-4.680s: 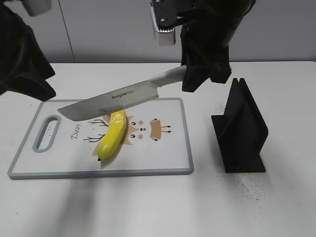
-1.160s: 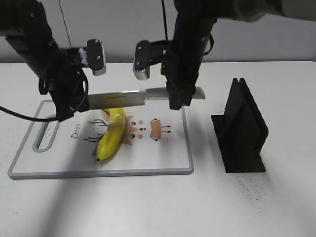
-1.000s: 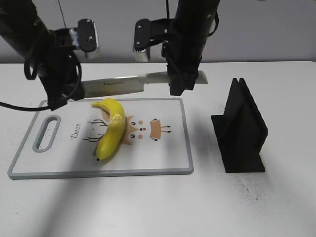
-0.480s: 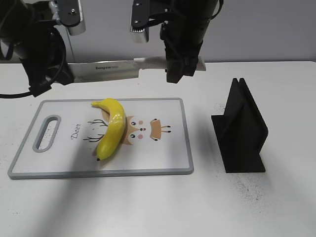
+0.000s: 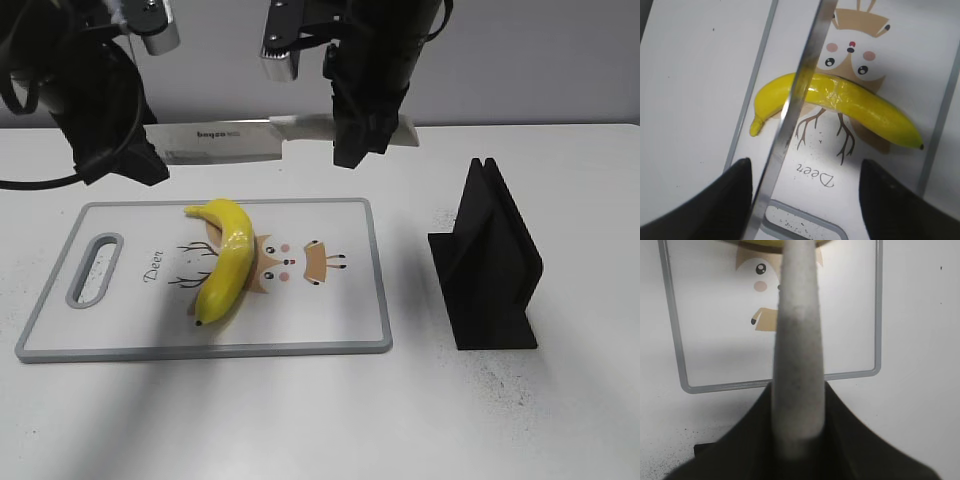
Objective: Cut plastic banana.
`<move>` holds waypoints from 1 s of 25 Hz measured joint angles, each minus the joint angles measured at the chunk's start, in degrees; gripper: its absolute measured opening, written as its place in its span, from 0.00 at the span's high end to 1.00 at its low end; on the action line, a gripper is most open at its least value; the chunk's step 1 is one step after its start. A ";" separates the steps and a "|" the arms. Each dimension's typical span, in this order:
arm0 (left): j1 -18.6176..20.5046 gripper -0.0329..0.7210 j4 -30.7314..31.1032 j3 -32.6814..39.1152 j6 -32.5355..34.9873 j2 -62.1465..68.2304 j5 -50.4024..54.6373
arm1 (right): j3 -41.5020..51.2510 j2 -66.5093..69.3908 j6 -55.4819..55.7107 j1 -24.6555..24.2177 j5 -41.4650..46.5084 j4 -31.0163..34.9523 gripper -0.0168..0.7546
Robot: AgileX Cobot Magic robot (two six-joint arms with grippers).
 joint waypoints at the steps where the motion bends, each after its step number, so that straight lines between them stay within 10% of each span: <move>1: 0.00 0.12 -0.06 0.00 0.00 -0.19 -0.22 | 0.00 0.00 0.13 0.00 0.00 0.00 0.77; 9: 0.00 0.11 2.32 -3.84 -6.46 -5.15 -1.61 | 0.00 0.00 1.51 0.00 -0.18 -0.44 0.77; 19: 0.35 0.15 24.35 -5.47 -53.19 -9.46 13.28 | 0.00 -2.58 23.35 0.00 -0.18 -1.96 0.77; 25: 4.82 0.17 24.30 -5.47 -60.95 -9.96 18.05 | 1.05 -6.12 41.25 0.00 -0.18 -3.19 0.77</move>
